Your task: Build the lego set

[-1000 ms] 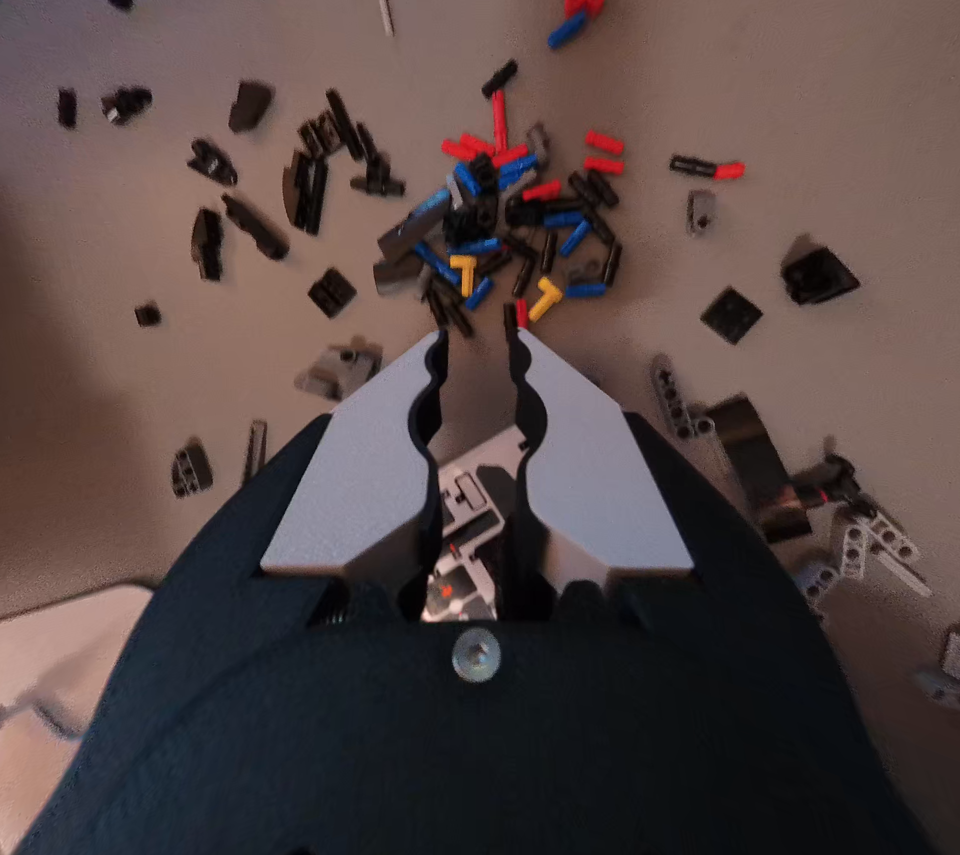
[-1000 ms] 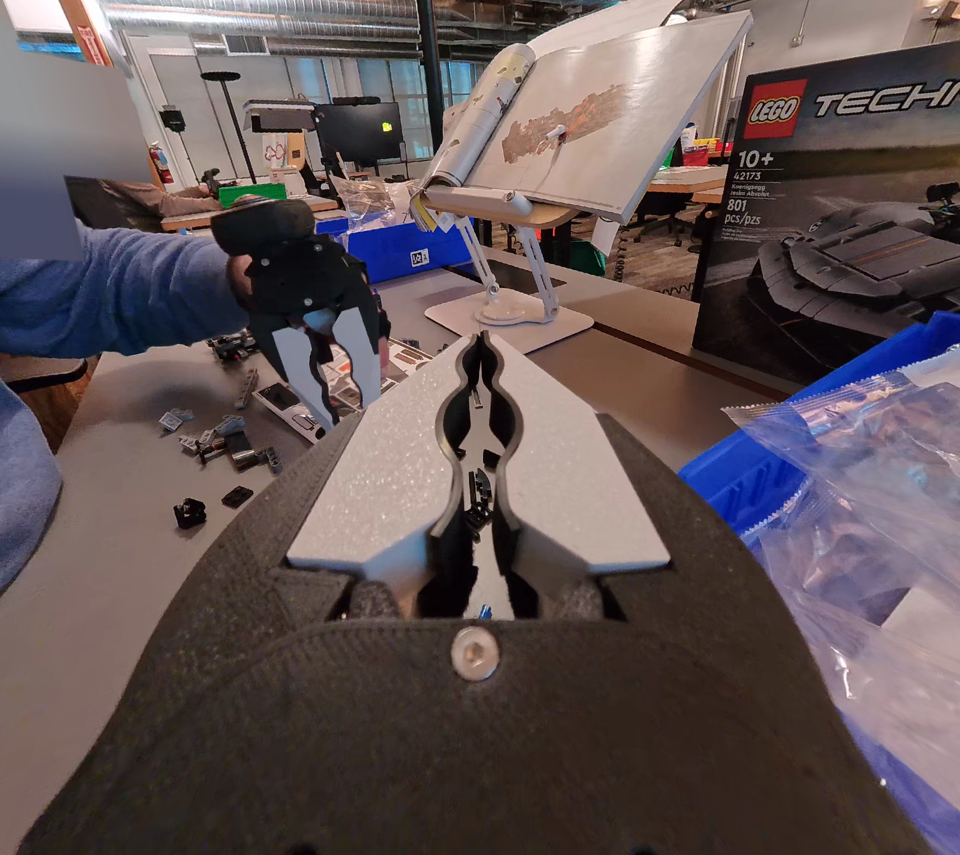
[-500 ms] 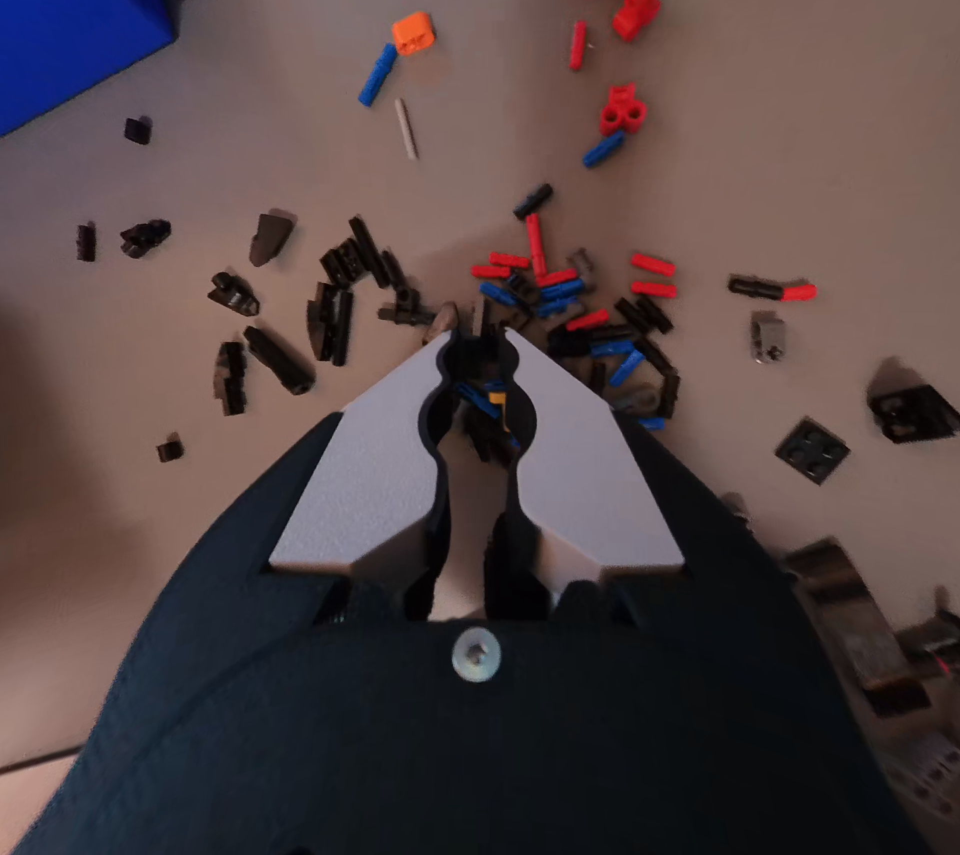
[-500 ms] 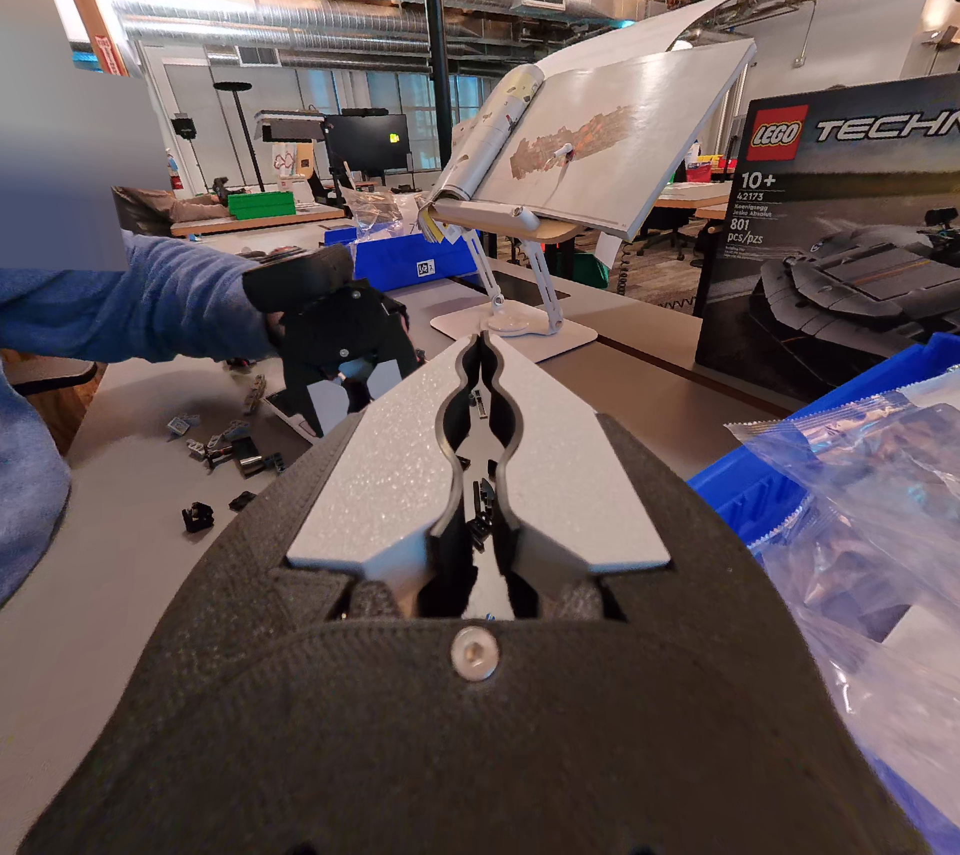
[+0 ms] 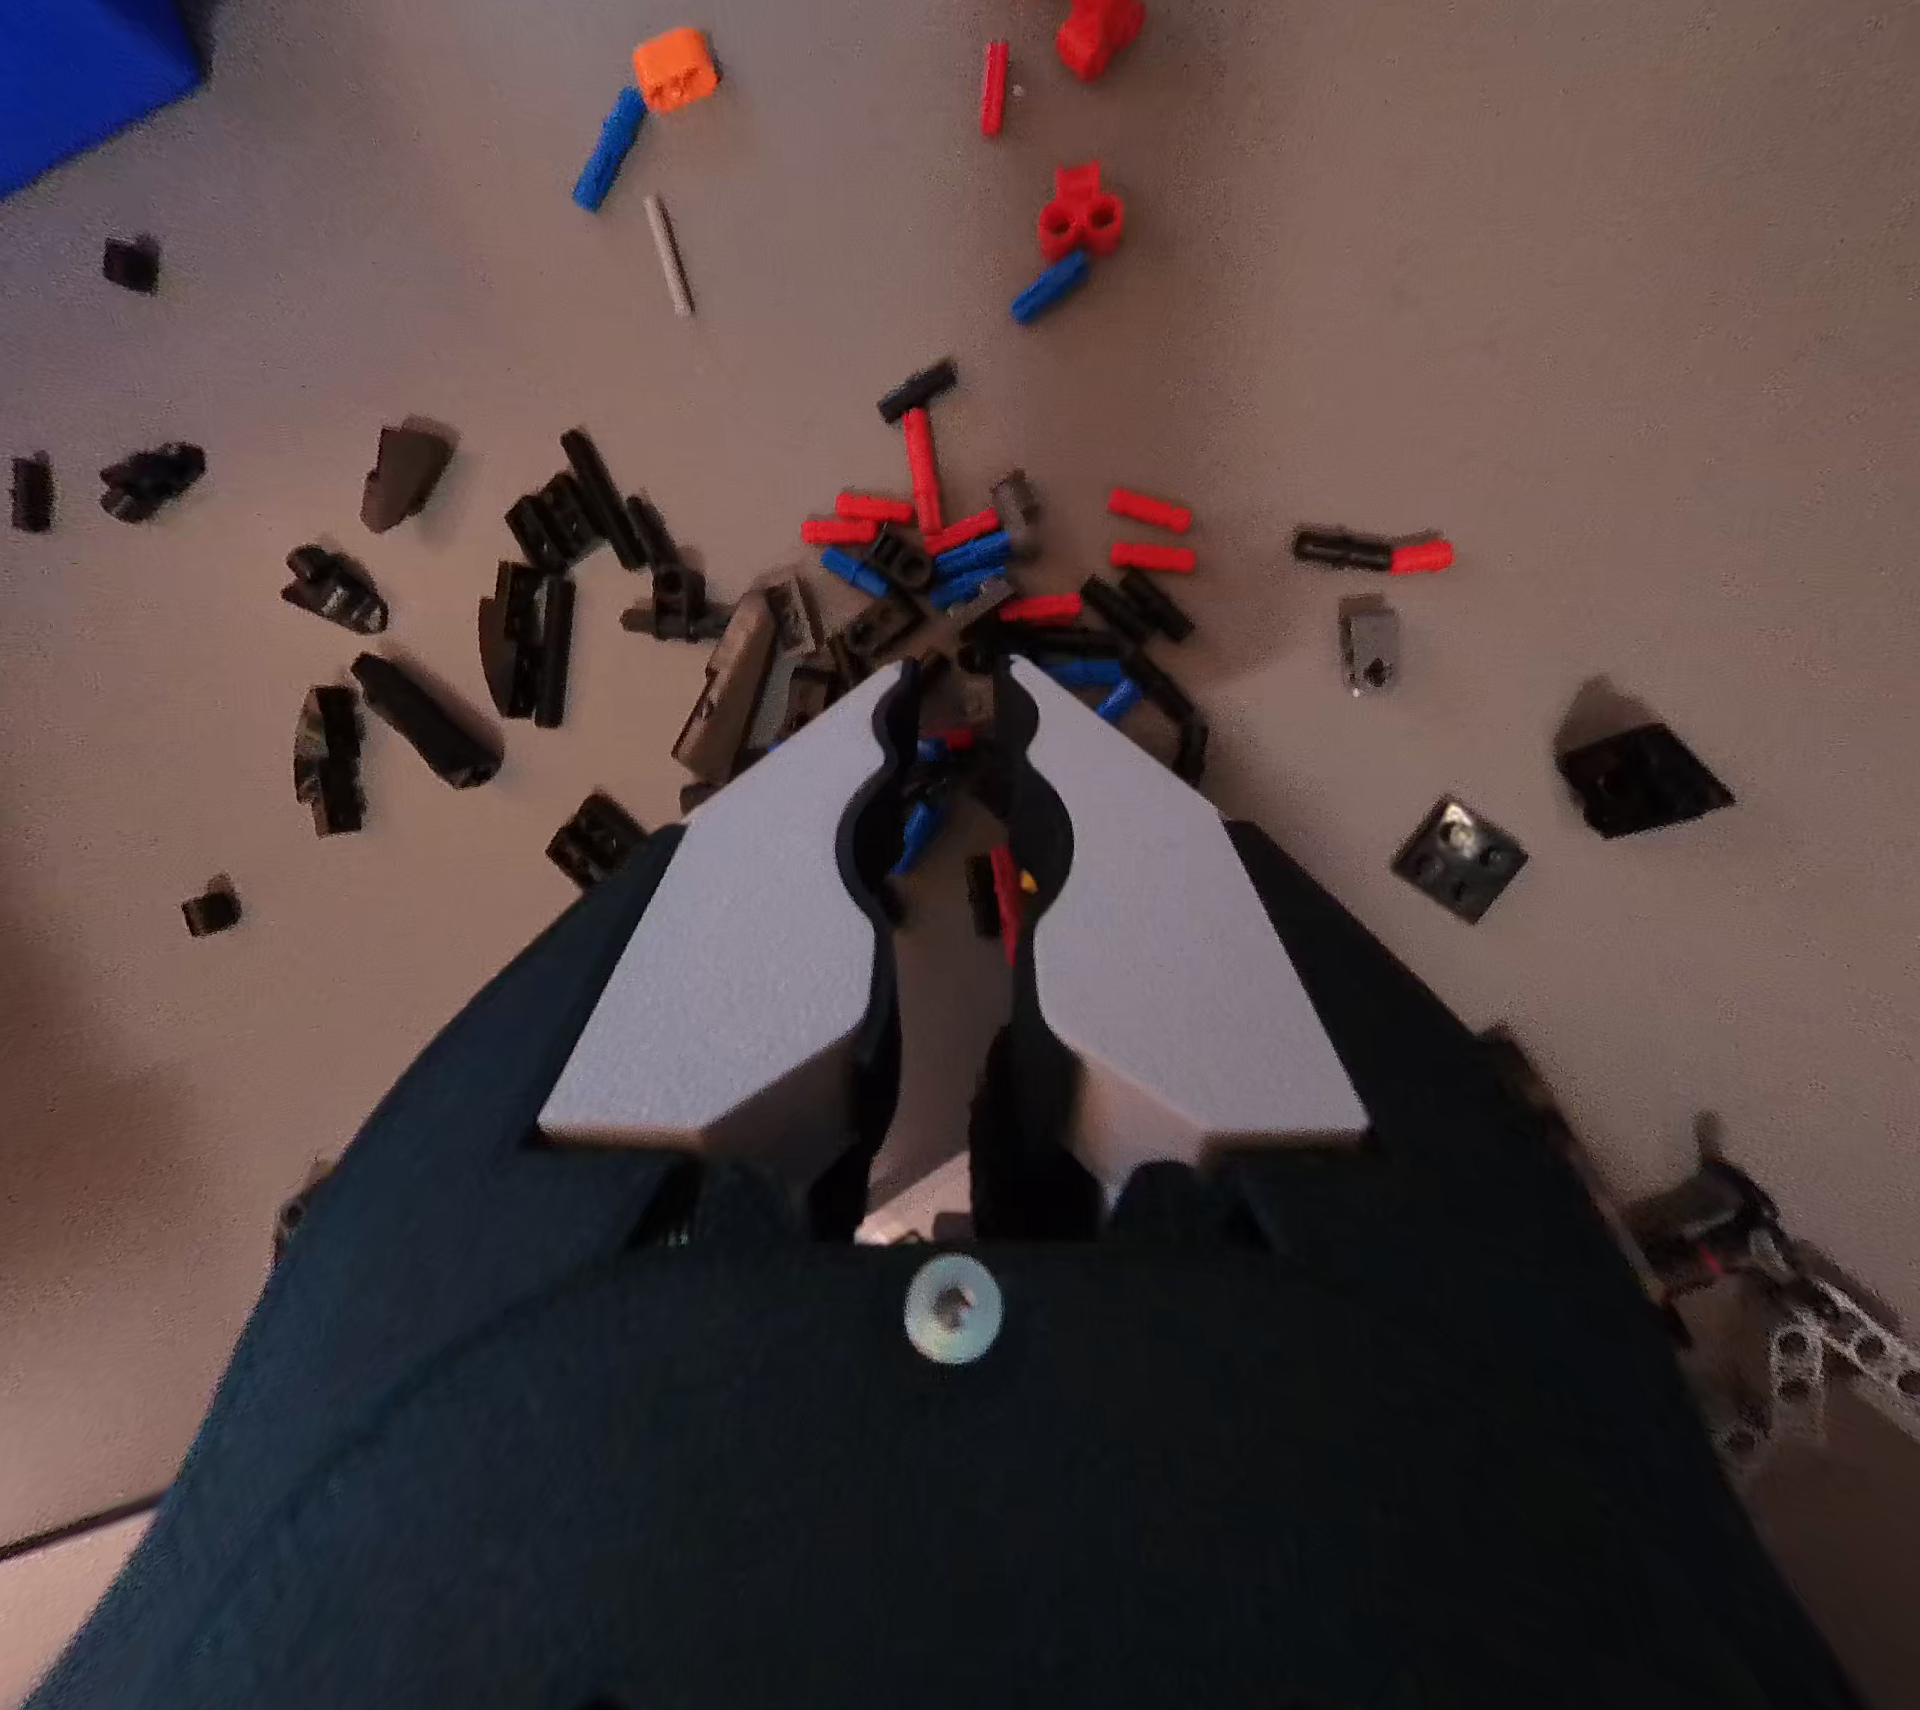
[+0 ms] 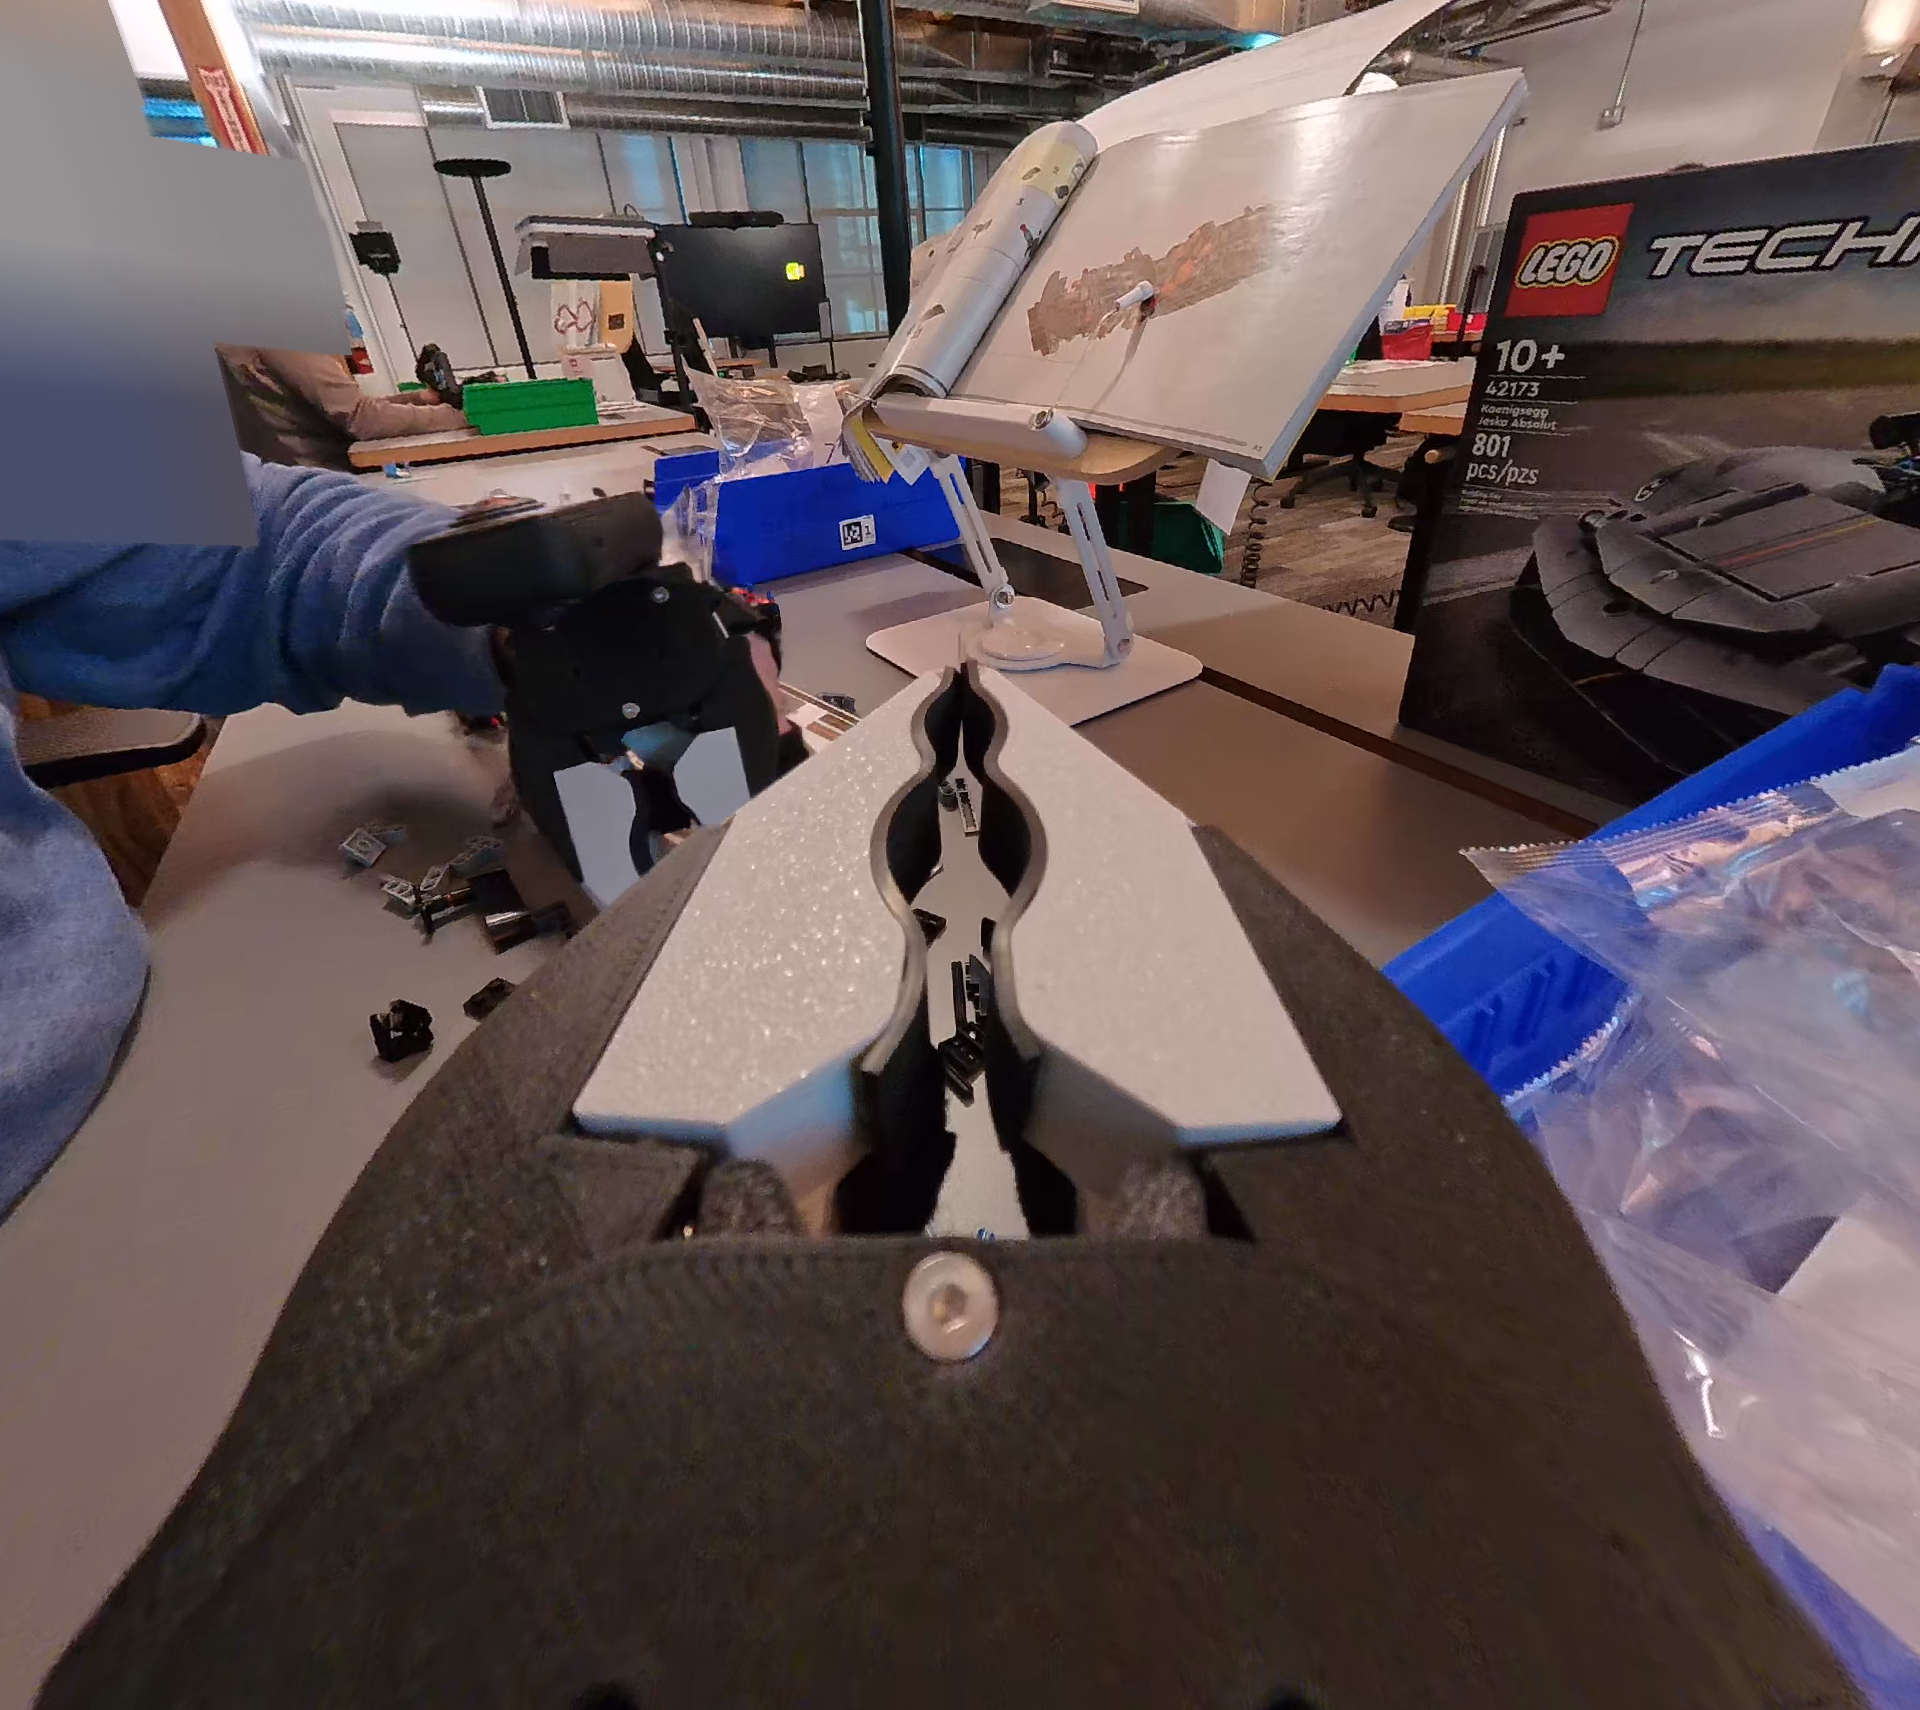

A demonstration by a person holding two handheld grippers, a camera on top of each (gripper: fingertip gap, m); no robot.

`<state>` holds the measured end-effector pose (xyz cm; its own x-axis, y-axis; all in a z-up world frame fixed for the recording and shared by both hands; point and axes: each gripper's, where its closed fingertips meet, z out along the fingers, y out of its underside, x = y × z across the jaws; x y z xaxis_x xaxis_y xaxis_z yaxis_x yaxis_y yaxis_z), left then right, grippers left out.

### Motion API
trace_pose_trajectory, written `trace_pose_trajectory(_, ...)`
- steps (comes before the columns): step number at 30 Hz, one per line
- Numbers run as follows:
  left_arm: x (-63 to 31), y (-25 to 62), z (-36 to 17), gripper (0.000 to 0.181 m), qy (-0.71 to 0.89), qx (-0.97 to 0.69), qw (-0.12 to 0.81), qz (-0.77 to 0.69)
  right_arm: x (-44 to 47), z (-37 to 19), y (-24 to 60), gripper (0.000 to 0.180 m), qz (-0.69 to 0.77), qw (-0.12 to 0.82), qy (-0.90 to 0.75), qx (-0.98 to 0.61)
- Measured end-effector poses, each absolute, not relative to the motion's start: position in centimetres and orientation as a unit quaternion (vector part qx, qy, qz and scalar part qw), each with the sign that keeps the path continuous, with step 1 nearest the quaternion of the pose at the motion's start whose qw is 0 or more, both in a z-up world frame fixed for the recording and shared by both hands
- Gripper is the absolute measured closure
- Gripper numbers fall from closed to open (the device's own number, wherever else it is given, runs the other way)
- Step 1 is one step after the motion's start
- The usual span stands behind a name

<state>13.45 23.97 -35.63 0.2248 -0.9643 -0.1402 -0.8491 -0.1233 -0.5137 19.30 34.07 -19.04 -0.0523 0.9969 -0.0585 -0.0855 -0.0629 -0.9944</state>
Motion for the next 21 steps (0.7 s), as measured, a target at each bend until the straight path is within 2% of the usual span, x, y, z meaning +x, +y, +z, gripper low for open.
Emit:
trace_pose_trajectory(11, 13.2, 26.6, -34.7, 0.171, 0.598, -0.739, 0.294, -0.1, 19.3, -19.0, 34.1, 0.18, 0.548, 0.494, -0.474, -0.481)
trace_pose_trajectory(21, 11.7, 28.6, -35.0, 0.169, 0.598, -0.746, 0.287, -0.064, 19.3, -19.0, 34.1, 0.18, 0.548, 0.493, -0.476, -0.48)
